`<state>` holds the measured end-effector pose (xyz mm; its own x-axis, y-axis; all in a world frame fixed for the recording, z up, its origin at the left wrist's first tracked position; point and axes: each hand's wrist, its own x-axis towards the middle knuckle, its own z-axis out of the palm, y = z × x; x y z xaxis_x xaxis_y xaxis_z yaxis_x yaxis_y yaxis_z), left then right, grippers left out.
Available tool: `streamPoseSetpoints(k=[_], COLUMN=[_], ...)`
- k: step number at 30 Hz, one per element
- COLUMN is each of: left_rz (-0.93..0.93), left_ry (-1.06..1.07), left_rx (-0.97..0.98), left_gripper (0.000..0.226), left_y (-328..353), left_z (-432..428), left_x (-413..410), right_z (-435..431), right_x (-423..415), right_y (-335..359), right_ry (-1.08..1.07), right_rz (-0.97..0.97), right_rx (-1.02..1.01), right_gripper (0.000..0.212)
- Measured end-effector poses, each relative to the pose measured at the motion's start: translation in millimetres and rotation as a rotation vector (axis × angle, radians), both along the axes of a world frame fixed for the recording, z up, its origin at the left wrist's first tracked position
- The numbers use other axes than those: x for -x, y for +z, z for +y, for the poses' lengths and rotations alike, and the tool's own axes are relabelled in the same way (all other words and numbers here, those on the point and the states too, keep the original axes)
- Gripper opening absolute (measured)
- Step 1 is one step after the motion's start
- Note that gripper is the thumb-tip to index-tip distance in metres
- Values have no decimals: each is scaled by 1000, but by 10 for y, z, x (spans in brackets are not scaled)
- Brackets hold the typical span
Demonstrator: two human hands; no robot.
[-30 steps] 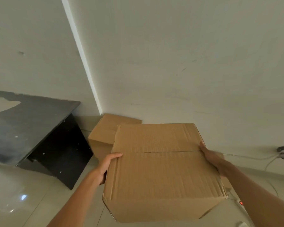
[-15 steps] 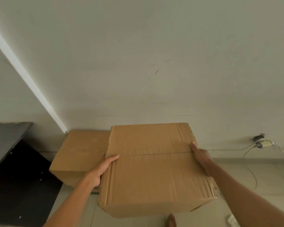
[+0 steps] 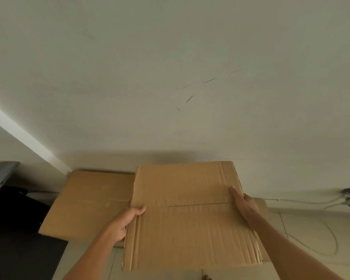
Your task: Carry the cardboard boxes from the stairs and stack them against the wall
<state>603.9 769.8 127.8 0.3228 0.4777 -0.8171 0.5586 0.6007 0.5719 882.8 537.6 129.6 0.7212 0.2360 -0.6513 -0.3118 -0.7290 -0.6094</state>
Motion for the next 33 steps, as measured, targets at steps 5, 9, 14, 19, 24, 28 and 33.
streamPoseSetpoints(k=[5,9,14,19,24,28,33], left_rz=[21,47,120,152,249,310,382], left_ry=[-2,2,-35,-48,-78,-138,-240], left_rx=[-36,-42,-29,-112,-229,-282,-398], left_gripper=[54,58,69,63,64,67,75], left_y=[-269,-541,-1037,-1382,-1582,-1642,-1703], left_z=[301,486,658,725,865,975,1010], left_x=[-167,-255,-258,-325,-269,-246,-238], right_z=[253,437,608,718,848,984,1103], right_x=[-97,-87,-56,-23,93,185,155], right_y=[-337,-653,-1085,-1510,-1803,-2001,-2206], right_ry=[-3,-22,-38,-66,-76,-82,-117], right_rz=[-15,-56,-103,-141,-135,-118,37], right_rx=[24,39,82,126,148,157,87], right_gripper=[89,84,81,74,75,77,76])
